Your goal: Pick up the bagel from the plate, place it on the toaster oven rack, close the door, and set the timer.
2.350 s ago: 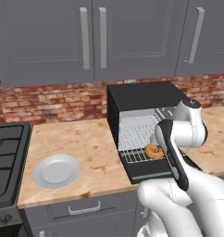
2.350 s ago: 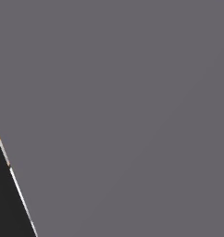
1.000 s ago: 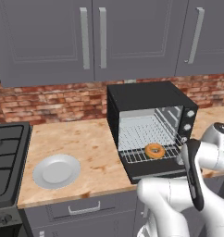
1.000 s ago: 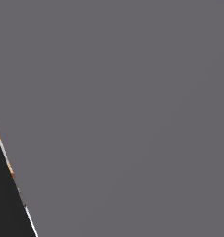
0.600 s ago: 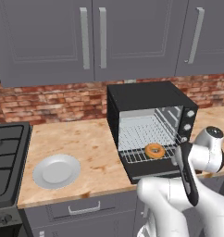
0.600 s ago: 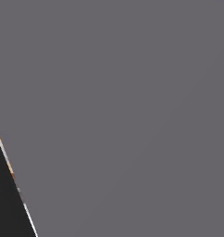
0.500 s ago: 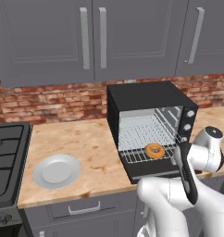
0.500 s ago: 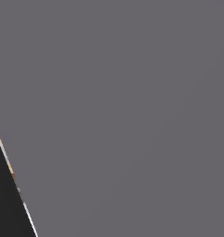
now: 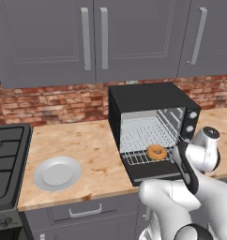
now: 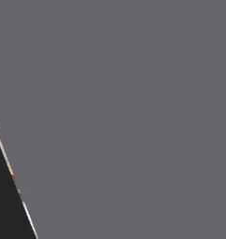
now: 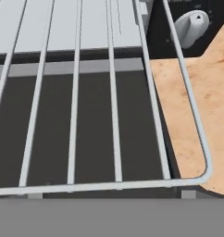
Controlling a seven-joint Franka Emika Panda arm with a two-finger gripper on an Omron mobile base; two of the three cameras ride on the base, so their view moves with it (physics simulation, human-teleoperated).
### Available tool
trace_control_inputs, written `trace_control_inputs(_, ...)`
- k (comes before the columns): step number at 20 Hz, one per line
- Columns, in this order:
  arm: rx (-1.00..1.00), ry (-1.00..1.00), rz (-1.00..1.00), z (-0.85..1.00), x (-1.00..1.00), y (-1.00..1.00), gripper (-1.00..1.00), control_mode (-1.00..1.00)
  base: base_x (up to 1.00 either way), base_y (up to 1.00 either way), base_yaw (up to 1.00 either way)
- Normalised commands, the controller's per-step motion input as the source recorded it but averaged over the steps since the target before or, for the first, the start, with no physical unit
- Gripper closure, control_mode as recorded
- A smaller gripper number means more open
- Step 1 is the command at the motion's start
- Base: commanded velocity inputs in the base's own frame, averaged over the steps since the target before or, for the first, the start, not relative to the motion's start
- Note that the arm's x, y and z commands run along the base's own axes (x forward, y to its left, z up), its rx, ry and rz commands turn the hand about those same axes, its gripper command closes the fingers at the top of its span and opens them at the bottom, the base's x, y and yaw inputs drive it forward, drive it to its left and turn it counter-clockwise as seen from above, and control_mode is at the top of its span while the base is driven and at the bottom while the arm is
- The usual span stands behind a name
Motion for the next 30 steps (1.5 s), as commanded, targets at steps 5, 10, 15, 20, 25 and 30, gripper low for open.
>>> trace_control_inputs(5, 0.01, 0.0, 0.0, 0.0, 0.44, -0.04, -1.0, -1.0, 0.0, 0.0, 0.0)
trace_control_inputs(10, 0.01, 0.0, 0.0, 0.0, 0.43, -0.03, -1.0, -1.0, 0.0, 0.0, 0.0)
trace_control_inputs(15, 0.01, 0.0, 0.0, 0.0, 0.51, 0.0, -1.0, -1.0, 0.0, 0.0, 0.0)
trace_control_inputs(20, 0.05, 0.0, -0.02, 0.0, 0.5, 0.0, -1.0, -1.0, 0.0, 0.0, 0.0)
trace_control_inputs(25, 0.08, 0.0, -0.08, 0.0, 0.42, 0.0, -1.0, -1.0, 0.0, 0.0, 0.0)
trace_control_inputs(30, 0.08, 0.0, -0.14, 0.0, 0.36, 0.0, -1.0, -1.0, 0.0, 0.0, 0.0)
